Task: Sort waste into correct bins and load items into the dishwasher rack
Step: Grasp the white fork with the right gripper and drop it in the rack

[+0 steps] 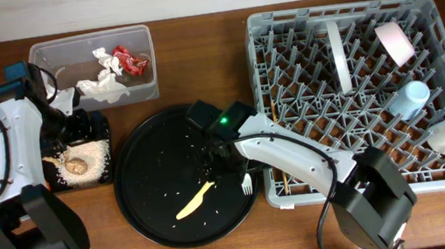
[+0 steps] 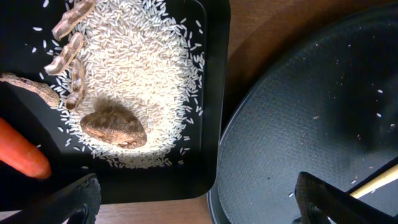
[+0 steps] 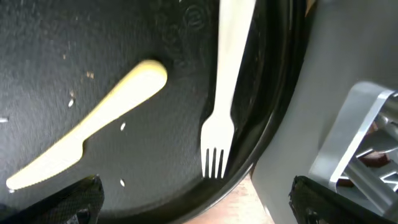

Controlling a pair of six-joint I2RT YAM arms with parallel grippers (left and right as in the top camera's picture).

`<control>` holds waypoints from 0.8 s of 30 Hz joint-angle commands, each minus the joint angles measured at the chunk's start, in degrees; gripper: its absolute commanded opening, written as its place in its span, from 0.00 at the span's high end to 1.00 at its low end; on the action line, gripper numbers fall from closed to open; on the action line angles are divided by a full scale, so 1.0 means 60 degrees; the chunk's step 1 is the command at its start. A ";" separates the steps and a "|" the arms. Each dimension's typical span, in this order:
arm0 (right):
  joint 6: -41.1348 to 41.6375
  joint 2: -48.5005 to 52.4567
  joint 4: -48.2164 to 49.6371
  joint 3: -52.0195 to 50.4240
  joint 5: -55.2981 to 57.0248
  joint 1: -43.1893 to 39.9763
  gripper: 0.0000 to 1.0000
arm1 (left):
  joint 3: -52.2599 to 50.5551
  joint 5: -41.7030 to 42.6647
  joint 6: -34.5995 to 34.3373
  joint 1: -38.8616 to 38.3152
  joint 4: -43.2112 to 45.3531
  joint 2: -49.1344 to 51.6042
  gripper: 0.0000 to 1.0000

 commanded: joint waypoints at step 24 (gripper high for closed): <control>-0.0565 0.0903 0.2237 -0.1264 0.0703 -0.0127 0.25 | 0.0106 0.0102 -0.0087 -0.0011 -0.0342 -0.0160 0.01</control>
